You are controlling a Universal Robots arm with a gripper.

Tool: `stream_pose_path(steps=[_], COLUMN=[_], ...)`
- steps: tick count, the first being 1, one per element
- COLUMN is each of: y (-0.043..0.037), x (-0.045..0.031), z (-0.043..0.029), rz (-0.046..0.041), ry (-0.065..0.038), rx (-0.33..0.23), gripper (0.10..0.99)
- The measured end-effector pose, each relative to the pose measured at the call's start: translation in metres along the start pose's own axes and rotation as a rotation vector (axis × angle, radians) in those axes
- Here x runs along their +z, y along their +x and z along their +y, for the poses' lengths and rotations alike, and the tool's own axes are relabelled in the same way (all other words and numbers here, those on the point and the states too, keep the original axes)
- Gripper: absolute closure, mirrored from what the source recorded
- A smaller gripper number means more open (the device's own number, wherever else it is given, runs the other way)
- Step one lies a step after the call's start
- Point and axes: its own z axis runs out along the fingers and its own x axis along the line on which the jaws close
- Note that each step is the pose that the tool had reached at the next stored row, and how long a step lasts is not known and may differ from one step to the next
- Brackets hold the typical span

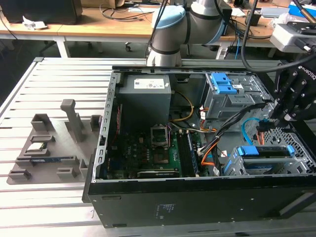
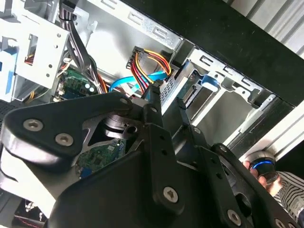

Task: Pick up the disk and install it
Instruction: 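Insert the first disk wire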

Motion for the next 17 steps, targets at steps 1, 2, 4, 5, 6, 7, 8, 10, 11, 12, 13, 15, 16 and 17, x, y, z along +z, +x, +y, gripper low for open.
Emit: stream_pose_path(steps=[1,2,4,5,6,7,8,10,11,12,13,15,16,17], y=[-0.0003,-0.0043,-0.0119,-0.0121,-0.0122,-0.0123,-0.0124,-0.0124,-0.0124,-0.0124,-0.0124,-0.0124,-0.0124,-0.0124], x=[0.0006,0.0024,0.0060,0.0094,0.0130,0.0166,0.0188,0.0187,0.0188,0.0188,0.0189,0.0188,0.0188,0.0188], z=[0.0000,0.0000,0.0004,0.0005,0.0007,0.0007,0.0007,0.0007,0.0007,0.0007,0.0007,0.0007,0.0007,0.0007], rz=[0.0034,0.0105,0.0176,0.0235,0.0243,0.0254,0.0269,0.0277,0.0278,0.0282,0.0286,0.0296,0.0300,0.0303], ry=[0.000,0.000,0.000,0.001,0.001,0.001,0.001,0.001,0.001,0.001,0.001,0.001,0.001,0.001], rx=[0.000,0.000,0.001,0.001,0.001,0.001,0.001,0.001,0.001,0.001,0.001,0.001,0.001,0.001], gripper=[0.784,0.784,0.784,0.784,0.784,0.784,0.784,0.784,0.784,0.784,0.867,0.918,0.918,0.918])
